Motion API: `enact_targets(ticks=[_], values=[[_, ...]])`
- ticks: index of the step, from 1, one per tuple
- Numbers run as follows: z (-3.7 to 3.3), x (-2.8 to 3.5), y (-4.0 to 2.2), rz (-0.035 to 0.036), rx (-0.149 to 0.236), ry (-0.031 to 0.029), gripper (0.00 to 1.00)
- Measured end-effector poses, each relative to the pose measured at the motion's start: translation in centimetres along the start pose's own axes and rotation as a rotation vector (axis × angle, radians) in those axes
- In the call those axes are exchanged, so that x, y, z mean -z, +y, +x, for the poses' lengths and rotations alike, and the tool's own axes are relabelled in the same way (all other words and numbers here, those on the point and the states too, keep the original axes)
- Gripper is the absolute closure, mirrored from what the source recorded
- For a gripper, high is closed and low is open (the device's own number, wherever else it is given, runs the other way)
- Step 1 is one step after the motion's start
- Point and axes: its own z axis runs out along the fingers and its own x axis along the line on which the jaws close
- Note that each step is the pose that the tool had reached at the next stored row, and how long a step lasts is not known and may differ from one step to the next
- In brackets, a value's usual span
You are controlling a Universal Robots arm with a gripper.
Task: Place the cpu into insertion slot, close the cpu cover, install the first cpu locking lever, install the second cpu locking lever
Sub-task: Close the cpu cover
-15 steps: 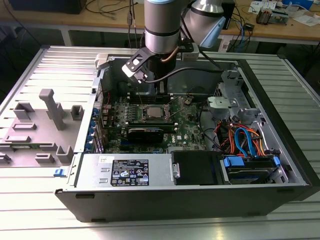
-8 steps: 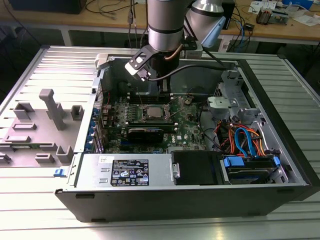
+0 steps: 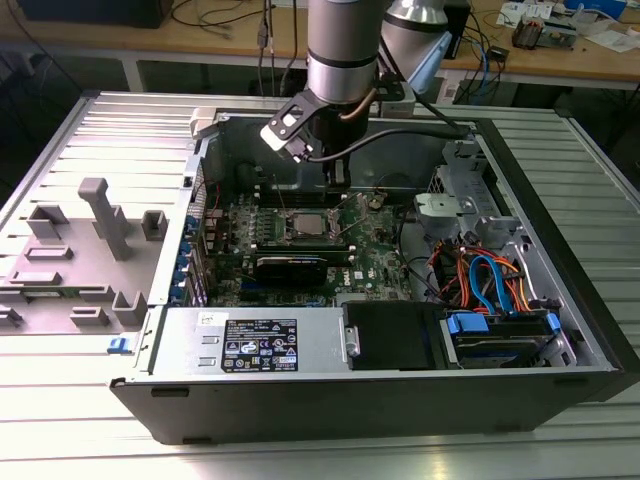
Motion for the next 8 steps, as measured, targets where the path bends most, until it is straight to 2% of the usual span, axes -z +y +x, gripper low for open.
enact_targets(ticks=[8], values=[[0.0,0.0,0.09,0.0,0.0,-0.0001,0.89]])
